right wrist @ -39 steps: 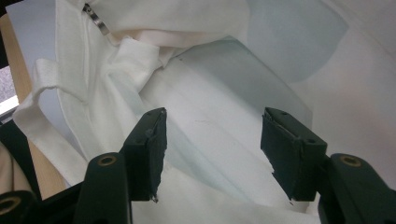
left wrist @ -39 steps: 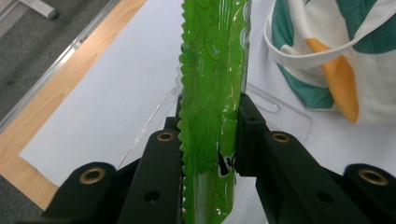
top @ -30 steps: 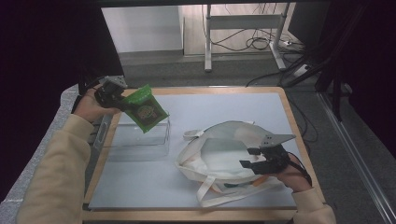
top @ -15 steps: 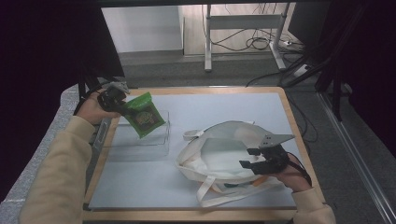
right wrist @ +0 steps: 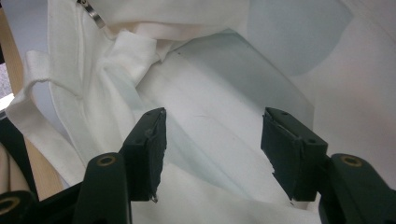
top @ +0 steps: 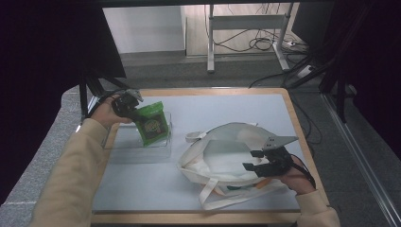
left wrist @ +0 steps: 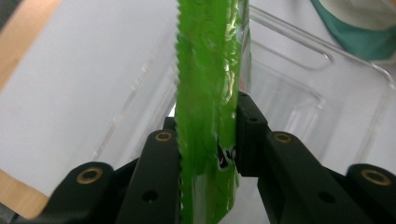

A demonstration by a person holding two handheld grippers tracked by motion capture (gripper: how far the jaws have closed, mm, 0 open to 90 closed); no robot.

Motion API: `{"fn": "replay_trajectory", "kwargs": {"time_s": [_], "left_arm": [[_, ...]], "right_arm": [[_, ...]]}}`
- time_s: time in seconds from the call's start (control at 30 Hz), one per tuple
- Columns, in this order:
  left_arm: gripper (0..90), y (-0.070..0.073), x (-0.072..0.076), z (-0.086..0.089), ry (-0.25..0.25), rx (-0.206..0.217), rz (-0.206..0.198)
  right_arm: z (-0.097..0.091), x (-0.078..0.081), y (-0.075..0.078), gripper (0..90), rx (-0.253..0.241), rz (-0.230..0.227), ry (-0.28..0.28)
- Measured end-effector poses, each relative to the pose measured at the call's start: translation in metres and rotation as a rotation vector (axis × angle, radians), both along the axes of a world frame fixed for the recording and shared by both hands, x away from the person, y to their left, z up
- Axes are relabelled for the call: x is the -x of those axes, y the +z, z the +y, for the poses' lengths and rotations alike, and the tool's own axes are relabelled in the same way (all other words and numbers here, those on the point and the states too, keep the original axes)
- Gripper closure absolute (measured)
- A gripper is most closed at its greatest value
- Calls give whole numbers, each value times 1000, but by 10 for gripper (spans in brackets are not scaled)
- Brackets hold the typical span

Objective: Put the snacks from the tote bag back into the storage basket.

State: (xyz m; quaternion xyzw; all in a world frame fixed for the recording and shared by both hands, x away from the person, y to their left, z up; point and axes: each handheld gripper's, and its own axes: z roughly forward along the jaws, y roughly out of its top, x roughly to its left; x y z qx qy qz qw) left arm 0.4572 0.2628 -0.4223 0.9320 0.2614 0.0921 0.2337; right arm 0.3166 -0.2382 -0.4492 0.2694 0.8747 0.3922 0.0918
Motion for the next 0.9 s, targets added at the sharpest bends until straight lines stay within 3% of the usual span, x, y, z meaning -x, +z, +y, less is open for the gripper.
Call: {"fn": "replay_trajectory", "kwargs": {"time_s": [0.33,0.6,0.73,0.9], "left_arm": [[646,-9,-12,-13,35,-30,-109],[545,-12,-13,-16,51,-52,-154],[446,-5,-14,-13,61,-22,-203],[408,10,-13,-13,75,-8,-262]], "right_arm": [[-1,-1,-1,396,4,5,-3],[-1,0,-2,396,7,5,1],[-1,0,-1,395,7,4,0],[-1,-1,-2,395,8,5,-2]]}}
